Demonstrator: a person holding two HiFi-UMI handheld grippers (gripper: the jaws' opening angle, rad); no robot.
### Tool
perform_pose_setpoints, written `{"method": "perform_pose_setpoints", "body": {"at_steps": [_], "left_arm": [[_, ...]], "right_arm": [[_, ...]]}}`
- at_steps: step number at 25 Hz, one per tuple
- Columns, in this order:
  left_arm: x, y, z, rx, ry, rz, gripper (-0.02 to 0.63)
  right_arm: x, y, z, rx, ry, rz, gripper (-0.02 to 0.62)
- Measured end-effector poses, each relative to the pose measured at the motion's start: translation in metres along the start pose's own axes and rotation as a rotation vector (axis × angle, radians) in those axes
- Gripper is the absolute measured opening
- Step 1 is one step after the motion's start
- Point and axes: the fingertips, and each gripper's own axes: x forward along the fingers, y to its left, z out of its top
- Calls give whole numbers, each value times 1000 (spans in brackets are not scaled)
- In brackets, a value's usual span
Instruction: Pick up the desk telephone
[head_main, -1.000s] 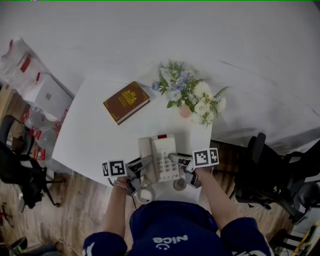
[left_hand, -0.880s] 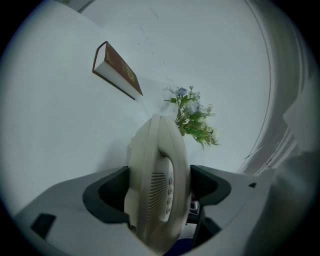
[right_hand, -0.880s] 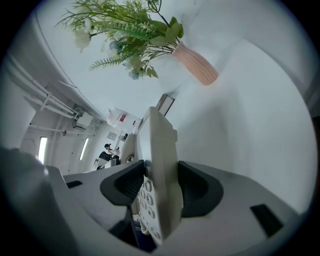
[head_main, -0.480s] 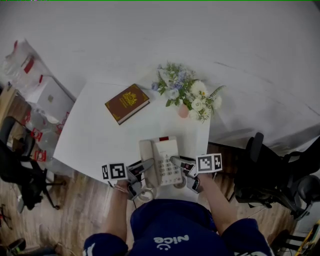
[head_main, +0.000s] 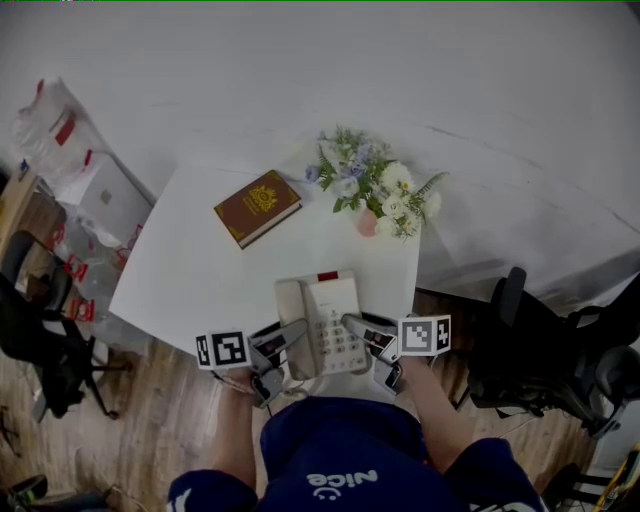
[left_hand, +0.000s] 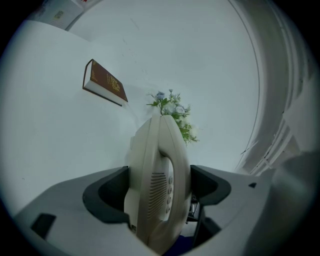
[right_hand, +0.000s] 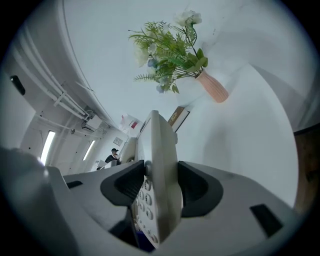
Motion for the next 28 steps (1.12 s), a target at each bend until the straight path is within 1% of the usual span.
{"method": "perform_pose_setpoints", "body": {"at_steps": [3,13,17,22,26,28], "left_arm": [[-5,-7,-1,10,-1,16,387],[-10,-41,-2,65,-22,-10,387],[-14,-52,-1,92,-35,5,387],[-20,-75,2,138,-42,-21,387],[-22,-93,7,157,-78,-46,387],[-25,-103,11,189,-91,-65,387]], "right_arm": [[-6,8,0,-2,-16,5,229],[-29,31,6,-40,-72,19,229],[-39,42,9,-55,-93,26,229],[-50,61,15,-92,-115,44,229],[-59,73,22,-113,-151,59,229],[-63,81,26,-127,-163,69,229]]}}
